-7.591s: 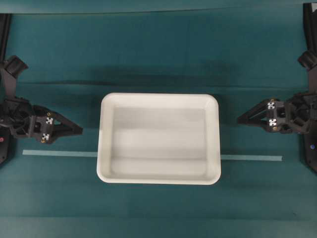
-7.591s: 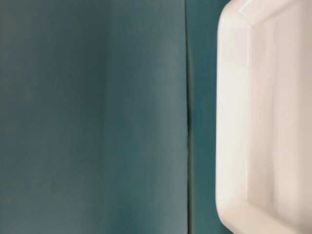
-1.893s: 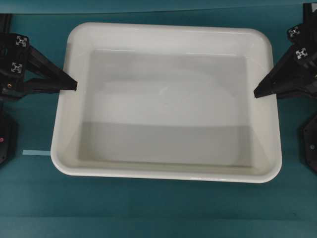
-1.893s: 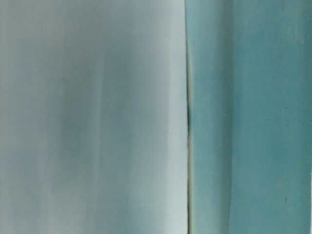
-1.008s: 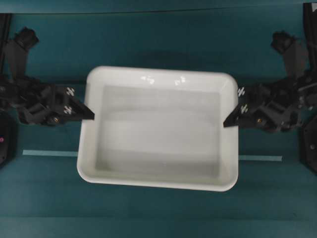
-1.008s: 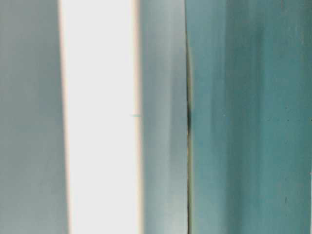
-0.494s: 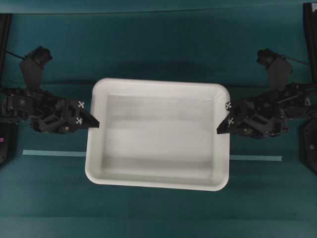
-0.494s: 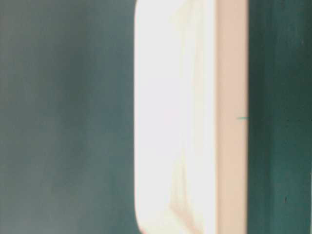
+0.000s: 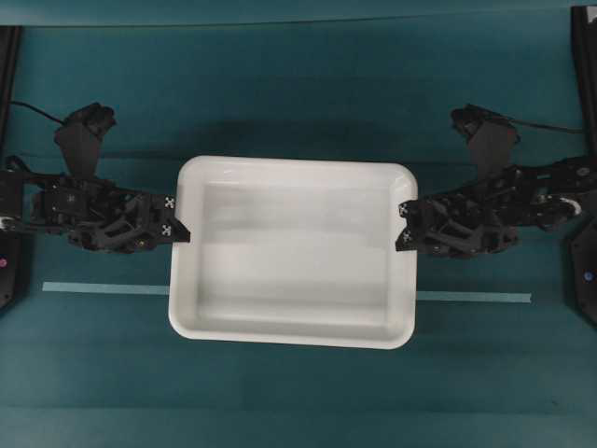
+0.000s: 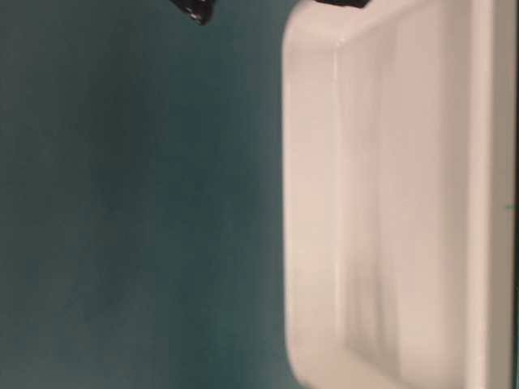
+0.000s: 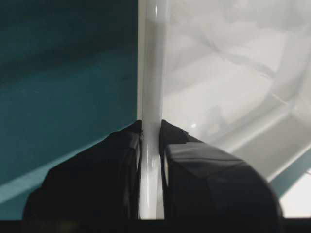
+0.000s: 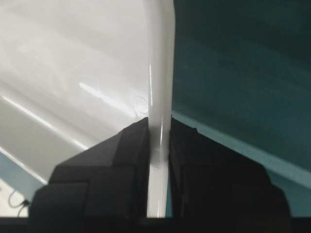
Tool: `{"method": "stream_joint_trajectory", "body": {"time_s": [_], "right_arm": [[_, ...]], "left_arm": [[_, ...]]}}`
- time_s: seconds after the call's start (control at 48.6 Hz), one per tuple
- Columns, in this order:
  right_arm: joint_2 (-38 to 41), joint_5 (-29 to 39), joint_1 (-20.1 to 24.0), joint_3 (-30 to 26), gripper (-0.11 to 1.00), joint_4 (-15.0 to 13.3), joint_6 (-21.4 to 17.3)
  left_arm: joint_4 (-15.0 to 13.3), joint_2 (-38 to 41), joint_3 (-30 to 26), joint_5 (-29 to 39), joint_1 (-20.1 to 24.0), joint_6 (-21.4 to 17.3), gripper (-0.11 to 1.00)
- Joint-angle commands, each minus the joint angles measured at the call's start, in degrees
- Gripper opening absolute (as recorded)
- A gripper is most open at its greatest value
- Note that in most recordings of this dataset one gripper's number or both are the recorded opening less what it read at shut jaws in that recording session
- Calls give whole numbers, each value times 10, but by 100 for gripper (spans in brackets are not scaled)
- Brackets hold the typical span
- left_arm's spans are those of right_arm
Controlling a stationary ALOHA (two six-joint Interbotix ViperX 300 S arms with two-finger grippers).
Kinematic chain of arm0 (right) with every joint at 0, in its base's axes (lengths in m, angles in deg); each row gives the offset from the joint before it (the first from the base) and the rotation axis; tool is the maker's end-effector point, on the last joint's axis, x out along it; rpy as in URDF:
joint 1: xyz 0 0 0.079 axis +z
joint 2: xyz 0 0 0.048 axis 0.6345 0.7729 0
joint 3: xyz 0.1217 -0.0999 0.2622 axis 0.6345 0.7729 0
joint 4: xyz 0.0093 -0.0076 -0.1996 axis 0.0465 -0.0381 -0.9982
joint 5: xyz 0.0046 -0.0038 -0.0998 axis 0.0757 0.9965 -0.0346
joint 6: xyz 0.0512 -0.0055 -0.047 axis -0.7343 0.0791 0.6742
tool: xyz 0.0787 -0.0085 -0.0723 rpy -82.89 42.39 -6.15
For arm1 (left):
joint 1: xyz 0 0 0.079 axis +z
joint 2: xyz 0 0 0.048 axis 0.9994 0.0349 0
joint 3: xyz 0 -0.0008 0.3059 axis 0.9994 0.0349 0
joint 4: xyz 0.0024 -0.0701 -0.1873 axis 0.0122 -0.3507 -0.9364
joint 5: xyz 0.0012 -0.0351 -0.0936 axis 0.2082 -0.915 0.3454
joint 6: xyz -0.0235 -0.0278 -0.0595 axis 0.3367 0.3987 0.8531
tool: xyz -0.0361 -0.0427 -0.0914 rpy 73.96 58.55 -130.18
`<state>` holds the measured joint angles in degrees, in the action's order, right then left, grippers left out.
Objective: Lift the white case with both hands.
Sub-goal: 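Lower the held tray back down onto the table with both grippers, then open both grippers and release the tray rims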
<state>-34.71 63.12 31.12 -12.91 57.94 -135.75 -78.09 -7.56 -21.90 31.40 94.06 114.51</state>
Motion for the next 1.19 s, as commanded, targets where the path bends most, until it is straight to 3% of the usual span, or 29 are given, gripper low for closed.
{"method": "stream_joint_trajectory", "body": {"time_s": [0.0, 0.411, 0.699, 1.173], "right_arm": [[24, -14, 1, 23, 10, -2, 7], [6, -79, 2, 79, 10, 22, 7], [57, -134, -1, 83, 10, 35, 6], [130, -157, 0, 93, 10, 35, 6]], "left_arm": [[2, 29, 21, -8, 8, 0, 7], [1, 93, 35, -67, 9, 2, 7], [0, 96, 40, -62, 13, 18, 7], [0, 137, 48, -64, 17, 28, 7]]}}
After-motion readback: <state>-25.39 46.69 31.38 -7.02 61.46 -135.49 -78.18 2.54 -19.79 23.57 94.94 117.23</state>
